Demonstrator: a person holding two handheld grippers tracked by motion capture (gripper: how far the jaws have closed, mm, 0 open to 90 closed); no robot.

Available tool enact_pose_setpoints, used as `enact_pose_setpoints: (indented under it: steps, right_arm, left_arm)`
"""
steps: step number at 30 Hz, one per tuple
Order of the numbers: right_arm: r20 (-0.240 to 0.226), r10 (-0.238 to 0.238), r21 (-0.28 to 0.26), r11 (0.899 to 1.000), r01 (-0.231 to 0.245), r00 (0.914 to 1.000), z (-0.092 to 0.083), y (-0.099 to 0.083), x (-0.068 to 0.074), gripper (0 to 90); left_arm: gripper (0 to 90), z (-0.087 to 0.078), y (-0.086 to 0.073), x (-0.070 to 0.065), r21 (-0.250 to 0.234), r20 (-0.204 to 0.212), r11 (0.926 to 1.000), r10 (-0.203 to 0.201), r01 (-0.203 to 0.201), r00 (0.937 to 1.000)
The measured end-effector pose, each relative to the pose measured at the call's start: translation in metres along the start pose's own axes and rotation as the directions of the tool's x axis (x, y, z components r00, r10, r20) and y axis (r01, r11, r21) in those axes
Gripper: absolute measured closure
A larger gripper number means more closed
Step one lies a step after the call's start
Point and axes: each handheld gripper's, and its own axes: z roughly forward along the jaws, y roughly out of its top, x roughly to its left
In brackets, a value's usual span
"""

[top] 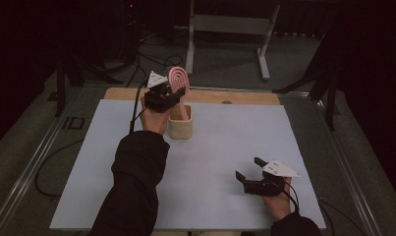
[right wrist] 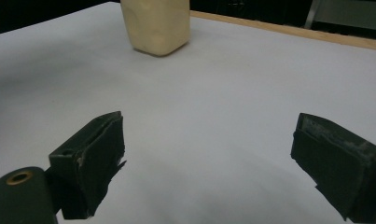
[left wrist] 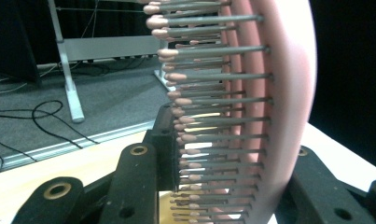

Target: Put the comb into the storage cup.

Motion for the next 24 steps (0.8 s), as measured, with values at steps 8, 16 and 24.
enact_pose_setpoints:
  steps: [8,16,24]
  right_arm:
    - [-0.002,-0.002,0.001,1.0,0.002,1.0,0.0001,-0.0001,-0.0001,9.3]
    - [-0.001,0.0,0.002,1.0,0.0,1.0,0.0001,-0.0001,0.0001,9.3]
    - [-0.001,-0.002,0.003,1.0,0.002,1.0,0.0002,-0.0001,0.0004,9.3]
  left_arm:
    - [64.6,0.0017,-0.0029,-0.0003,0.002,0.001,1.0,-0.003,0.003,1.0]
    - [64.6,0.0036,-0.0053,-0.0013,0.007,0.001,1.0,-0.003,0.003,1.0]
    - [64.5,0.0051,-0.0082,-0.0023,0.013,0.001,0.9999,-0.004,0.003,1.0]
